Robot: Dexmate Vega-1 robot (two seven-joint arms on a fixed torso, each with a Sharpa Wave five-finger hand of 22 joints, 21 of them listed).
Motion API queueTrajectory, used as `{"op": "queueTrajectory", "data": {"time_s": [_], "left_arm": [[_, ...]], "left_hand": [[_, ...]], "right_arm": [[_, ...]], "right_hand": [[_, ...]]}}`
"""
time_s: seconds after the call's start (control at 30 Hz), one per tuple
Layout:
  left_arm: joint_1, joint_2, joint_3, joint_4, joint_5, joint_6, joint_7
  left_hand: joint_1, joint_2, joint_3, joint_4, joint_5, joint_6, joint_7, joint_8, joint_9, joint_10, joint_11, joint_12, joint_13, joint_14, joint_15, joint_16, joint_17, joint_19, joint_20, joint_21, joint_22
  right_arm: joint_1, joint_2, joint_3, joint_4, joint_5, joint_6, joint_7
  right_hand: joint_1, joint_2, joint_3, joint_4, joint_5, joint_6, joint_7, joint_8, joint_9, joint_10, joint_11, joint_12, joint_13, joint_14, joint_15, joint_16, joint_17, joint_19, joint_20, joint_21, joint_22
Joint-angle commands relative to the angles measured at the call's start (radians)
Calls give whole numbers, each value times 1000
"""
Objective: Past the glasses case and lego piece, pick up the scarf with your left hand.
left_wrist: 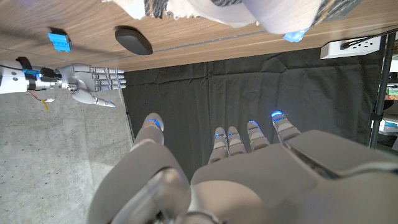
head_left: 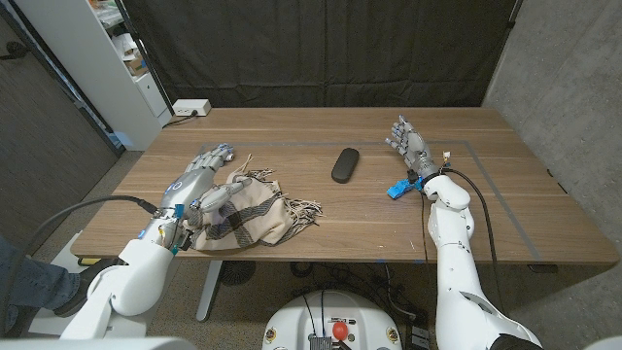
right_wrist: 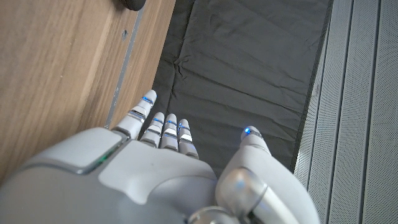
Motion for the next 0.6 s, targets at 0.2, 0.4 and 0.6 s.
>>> {"op": "queueTrajectory", "data": {"time_s": [0.2, 0.4, 0.6], "left_arm": [[53, 19, 36, -93, 140, 133, -16], [64, 28, 47, -105, 192, 169, 8], [63, 44, 59, -93, 209, 203, 11]], "left_hand": [[6, -29, -16, -1, 10, -10, -18, 0, 4, -7, 13, 1, 5, 9, 23, 5, 3, 33, 5, 16, 4], [10, -39, -20, -2, 13, -11, -21, 1, 4, -9, 11, 1, 5, 10, 24, 4, 4, 44, 5, 18, 4], [16, -50, -24, -3, 16, -15, -28, 1, 4, -10, 9, 2, 6, 14, 24, 4, 4, 55, 5, 20, 4]], "right_arm": [[16, -4, 3, 21, -8, -9, -1], [21, -2, 3, 33, -10, -4, -2], [19, 1, 1, 33, -17, -6, -6]], "right_hand": [[7, -1, 2, -3, 5, 5, 0, 6, 5, 4, 2, -4, 3, -3, 8, 2, 6, -5, 7, -6, 1], [4, 0, 1, -3, 4, 5, 0, 6, 5, 6, 1, -3, 4, 7, 7, 6, 7, 0, 7, -4, 1], [4, 1, 1, -3, 4, 5, 1, 6, 5, 6, 2, -3, 4, 7, 6, 6, 7, -1, 6, -5, 1]]}}
